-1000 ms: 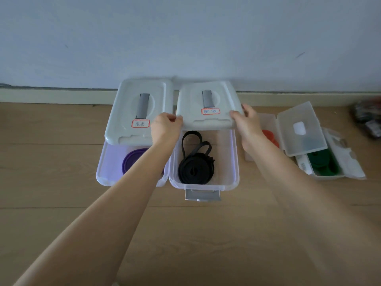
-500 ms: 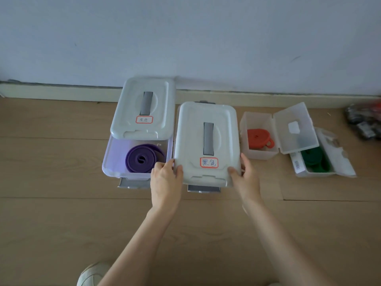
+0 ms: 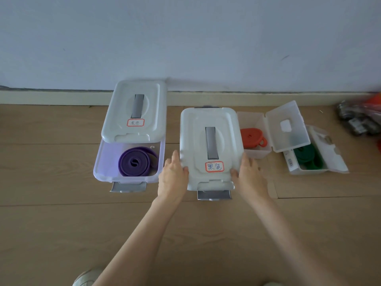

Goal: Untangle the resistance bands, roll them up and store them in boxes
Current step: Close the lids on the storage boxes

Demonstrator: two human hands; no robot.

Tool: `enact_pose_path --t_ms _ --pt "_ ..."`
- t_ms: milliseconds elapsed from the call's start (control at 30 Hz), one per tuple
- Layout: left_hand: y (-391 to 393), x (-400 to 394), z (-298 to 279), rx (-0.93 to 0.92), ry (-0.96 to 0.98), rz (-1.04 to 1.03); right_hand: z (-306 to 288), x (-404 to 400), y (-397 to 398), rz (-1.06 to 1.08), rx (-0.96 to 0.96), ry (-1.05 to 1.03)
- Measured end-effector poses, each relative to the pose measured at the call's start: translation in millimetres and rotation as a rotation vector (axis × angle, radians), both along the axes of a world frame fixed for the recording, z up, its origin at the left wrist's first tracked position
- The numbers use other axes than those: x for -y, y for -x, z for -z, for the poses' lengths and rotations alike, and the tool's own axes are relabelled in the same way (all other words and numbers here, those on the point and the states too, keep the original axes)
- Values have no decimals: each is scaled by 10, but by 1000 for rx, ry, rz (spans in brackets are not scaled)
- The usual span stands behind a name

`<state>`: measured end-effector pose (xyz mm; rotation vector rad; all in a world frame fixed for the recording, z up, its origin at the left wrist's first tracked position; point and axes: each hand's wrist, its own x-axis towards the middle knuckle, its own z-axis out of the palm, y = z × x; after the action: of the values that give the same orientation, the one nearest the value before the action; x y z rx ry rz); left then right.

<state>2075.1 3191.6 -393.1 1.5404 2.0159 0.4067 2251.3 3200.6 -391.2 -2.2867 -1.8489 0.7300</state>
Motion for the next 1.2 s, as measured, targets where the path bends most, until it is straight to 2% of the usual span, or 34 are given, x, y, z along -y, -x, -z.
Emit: enact_pose_path --t_ms 67,133,167,233,300,367,400,533,700,767,867,933,1000,1067,1133,1200 --pt "-7 -60 8 -107 -75 168 -44 2 63 -195 189 -133" --pt "-18 -128 35 -198 -95 421 -41 9 69 -533 218 -203" --pt "-16 -151 62 -224 -60 503 -28 22 41 -641 212 -153" --pt "7 -161 140 -295 -21 573 29 77 -34 -725 232 -18" --pt "35 -136 208 -358 -24 582 113 163 -27 -807 386 12" --pt "44 -118 238 -365 -35 574 125 222 59 -762 530 -62" --pt "45 -120 242 -361 -32 574 113 222 95 -727 542 -113" --pt "45 -124 229 -351 -27 578 91 124 20 -780 390 -102" --pt "20 -124 171 -406 1 588 -47 54 8 -815 378 -63" --pt "7 -189 113 -417 -53 549 -90 -2 32 -825 365 -68" --pt "22 -487 10 -353 -204 432 -222 -385 19 -733 199 -43" --pt "-7 -769 11 -331 -225 424 -249 -841 -1 -611 56 -150" --pt "-72 -1008 91 -345 -205 455 -190 -1347 25 -501 0 -242" --pt "-133 -1111 222 -379 -176 464 -90 -1792 88 -517 90 -143" --pt "-139 -1115 342 -426 -193 461 -15 -2136 137 -541 157 75" --pt "-126 -1109 413 -450 -234 461 22 -2341 116 -487 40 271"
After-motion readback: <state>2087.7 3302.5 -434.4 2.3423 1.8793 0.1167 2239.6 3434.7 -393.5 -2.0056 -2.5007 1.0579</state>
